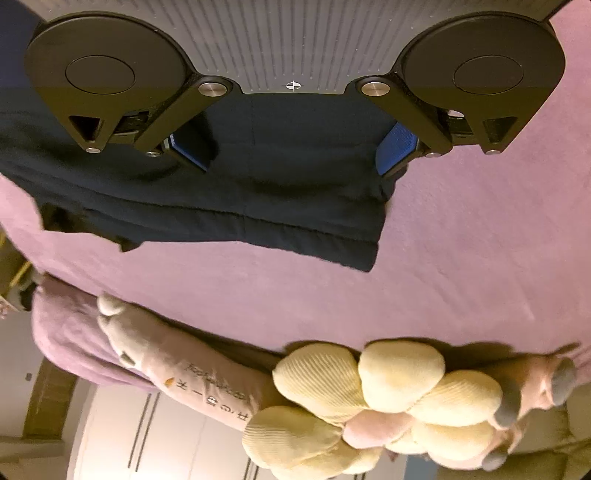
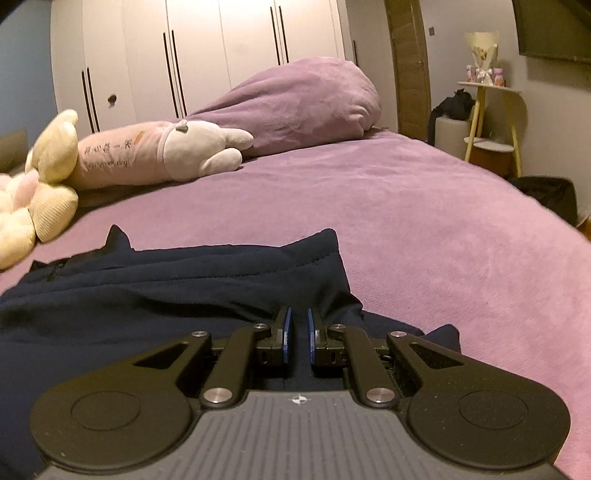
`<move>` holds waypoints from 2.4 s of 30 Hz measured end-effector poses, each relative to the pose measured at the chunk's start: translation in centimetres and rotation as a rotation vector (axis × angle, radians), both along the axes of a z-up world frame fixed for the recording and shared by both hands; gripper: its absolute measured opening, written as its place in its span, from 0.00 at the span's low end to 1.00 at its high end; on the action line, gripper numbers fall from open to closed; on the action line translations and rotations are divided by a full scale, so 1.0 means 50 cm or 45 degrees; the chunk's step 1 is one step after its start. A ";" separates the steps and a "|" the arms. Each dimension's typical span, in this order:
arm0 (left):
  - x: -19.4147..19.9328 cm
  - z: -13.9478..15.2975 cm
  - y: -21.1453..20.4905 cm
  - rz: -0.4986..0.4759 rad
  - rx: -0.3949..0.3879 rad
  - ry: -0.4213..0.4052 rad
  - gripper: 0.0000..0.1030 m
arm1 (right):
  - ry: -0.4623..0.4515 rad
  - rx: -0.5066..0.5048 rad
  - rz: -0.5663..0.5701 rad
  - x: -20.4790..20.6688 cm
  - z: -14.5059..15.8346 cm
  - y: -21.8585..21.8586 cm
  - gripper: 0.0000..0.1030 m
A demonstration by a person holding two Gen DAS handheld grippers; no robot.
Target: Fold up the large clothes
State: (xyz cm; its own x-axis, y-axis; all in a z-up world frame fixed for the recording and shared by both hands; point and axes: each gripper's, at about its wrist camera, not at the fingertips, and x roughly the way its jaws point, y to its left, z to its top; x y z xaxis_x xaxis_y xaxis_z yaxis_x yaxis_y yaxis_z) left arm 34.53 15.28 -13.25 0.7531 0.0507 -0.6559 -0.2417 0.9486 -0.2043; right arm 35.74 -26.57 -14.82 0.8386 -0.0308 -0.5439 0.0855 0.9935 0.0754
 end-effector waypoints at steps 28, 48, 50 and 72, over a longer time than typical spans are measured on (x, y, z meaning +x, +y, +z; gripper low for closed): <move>-0.209 -0.063 0.186 -0.084 -0.935 0.162 0.55 | 0.166 0.284 0.385 -0.287 0.106 0.251 0.20; -0.209 0.039 0.152 -0.129 -0.939 0.071 0.34 | 0.234 0.125 0.329 -0.292 0.057 0.288 0.18; -0.208 0.055 0.149 -0.141 -0.917 0.069 0.34 | 0.239 0.107 0.335 -0.288 0.059 0.292 0.18; -0.093 0.203 -0.162 -0.453 -1.032 0.057 0.34 | 0.122 0.559 0.230 -0.349 0.117 0.140 0.18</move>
State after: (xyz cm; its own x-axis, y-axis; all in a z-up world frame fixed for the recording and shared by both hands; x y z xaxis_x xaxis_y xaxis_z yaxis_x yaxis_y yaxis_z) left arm 29.85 7.18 -3.10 0.6085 -0.6747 -0.4178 0.0159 0.5367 -0.8436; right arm 18.30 -19.60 -8.97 0.7550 0.3601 -0.5480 -0.0581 0.8692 0.4911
